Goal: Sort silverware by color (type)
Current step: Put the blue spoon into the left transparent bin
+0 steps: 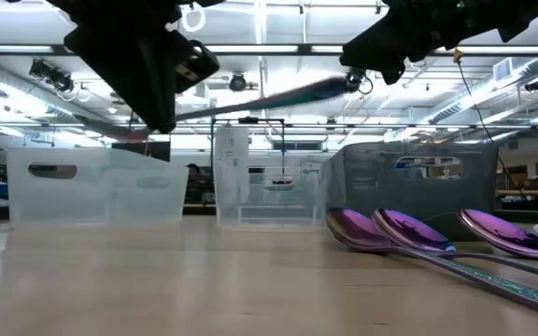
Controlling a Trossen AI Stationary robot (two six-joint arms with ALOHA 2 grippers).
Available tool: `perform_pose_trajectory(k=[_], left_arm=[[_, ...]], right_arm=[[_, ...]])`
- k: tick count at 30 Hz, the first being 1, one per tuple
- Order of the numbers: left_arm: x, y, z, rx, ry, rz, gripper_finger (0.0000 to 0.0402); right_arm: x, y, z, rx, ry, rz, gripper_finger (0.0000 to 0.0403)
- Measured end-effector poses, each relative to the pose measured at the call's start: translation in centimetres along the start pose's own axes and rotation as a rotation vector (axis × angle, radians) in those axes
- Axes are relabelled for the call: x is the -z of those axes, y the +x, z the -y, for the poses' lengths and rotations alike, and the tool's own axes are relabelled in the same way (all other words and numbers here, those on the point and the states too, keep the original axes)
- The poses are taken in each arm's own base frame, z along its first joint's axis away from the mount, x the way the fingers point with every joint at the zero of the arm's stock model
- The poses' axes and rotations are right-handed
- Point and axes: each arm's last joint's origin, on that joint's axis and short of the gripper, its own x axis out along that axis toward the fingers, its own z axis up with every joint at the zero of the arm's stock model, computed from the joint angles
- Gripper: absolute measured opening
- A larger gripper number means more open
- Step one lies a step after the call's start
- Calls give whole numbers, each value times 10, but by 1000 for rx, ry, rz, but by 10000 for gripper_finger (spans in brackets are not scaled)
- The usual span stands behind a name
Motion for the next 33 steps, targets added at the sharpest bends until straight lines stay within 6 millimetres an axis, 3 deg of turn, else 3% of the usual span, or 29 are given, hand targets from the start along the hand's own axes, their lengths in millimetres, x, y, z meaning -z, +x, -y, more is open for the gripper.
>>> perform_pose_trajectory(k=[21,28,33], left_arm=[[69,-59,-31,-242,-382,322,18],[84,-70,-41,-352,-528,380,20],[105,-71,-43,-432,-617,385,21]], right_arm=[[1,0,2,15,31,-8,132],[3,0,3,19,61,-25,132],[4,0,3,44,58,-38,132]])
